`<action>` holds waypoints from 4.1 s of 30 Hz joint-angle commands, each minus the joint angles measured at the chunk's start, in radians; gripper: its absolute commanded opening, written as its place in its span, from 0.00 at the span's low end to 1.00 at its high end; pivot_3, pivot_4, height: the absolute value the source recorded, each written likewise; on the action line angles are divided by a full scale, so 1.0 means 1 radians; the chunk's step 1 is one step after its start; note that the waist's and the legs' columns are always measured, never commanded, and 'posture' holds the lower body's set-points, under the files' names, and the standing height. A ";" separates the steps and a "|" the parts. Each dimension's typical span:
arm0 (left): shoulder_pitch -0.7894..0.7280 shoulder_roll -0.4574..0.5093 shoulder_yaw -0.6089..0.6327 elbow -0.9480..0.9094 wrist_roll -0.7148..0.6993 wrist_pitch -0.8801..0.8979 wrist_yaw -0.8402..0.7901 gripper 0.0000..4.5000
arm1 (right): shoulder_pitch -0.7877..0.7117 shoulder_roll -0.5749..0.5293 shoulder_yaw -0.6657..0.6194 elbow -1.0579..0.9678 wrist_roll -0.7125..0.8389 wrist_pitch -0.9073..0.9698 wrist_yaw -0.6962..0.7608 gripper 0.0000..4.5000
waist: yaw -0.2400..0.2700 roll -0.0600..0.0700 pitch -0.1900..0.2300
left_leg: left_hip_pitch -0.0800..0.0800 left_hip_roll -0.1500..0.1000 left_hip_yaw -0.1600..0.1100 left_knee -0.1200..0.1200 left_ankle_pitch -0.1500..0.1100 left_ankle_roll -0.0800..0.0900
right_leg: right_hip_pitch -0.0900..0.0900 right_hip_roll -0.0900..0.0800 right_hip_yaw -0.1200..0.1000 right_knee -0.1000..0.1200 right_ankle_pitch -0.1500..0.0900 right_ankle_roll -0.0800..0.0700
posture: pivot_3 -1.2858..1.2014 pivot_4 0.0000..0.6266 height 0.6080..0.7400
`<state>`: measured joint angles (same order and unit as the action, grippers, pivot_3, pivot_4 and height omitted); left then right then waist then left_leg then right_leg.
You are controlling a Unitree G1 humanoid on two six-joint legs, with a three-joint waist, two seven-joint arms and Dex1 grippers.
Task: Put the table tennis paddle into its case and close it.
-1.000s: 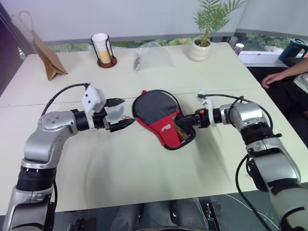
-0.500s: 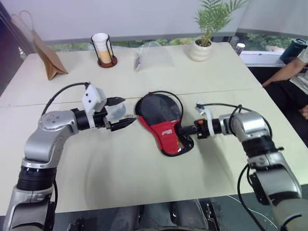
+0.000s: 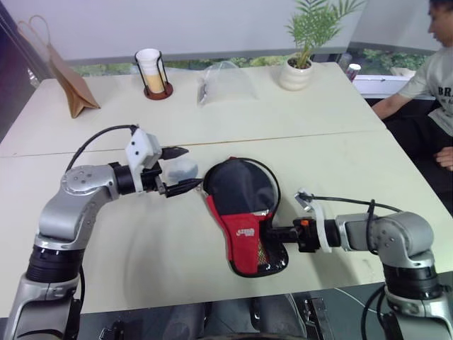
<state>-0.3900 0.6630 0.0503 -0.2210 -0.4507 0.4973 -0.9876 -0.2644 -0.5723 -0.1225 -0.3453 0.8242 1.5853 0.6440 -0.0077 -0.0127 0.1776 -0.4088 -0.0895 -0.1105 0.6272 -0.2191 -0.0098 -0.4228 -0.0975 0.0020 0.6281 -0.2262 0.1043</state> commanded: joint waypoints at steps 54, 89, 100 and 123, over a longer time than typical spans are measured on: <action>-0.100 0.203 -0.001 0.356 0.146 -0.278 -0.237 1.00 | -0.324 0.152 0.546 0.509 -0.680 -1.086 0.253 0.99 | -0.009 -0.001 0.001 | 0.001 0.000 0.000 0.000 0.001 -0.001 | -0.002 0.002 0.000 0.002 0.000 0.002 | 0.52 0.24 1.00; -0.367 -0.026 -0.246 0.838 0.466 -0.704 -0.205 0.57 | -0.340 0.172 0.511 0.531 -0.731 -1.037 0.241 1.00 | -0.006 -0.001 0.000 | 0.001 0.000 -0.001 0.001 0.001 -0.001 | 0.000 0.002 0.000 0.003 0.000 0.002 | 0.52 0.24 1.00; -0.649 -0.142 -0.282 1.270 0.632 -0.895 0.070 0.17 | -0.330 0.174 0.562 0.551 -0.763 -0.894 0.205 1.00 | -0.001 -0.004 -0.005 | 0.005 -0.001 -0.004 0.003 0.001 -0.001 | 0.006 0.002 -0.003 0.003 0.000 0.003 | 0.52 0.24 1.00; -0.989 -0.606 -0.258 1.577 0.750 -0.917 0.450 0.17 | -0.139 0.234 0.630 0.283 -0.766 -0.667 0.044 1.00 | -0.004 -0.005 -0.006 | 0.015 -0.003 -0.005 0.000 -0.001 0.001 | 0.018 0.000 -0.004 0.001 -0.007 0.014 | 0.52 0.24 1.00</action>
<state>-1.3063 0.0808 -0.2495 1.3950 0.3320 -0.4109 -0.5524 -0.4893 -0.3405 0.4085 -0.1418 0.0618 0.8049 0.6817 -0.0115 -0.0179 0.1711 -0.3935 -0.0924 -0.1157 0.6275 -0.2197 -0.0092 -0.4044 -0.0976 -0.0024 0.6291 -0.2336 0.1188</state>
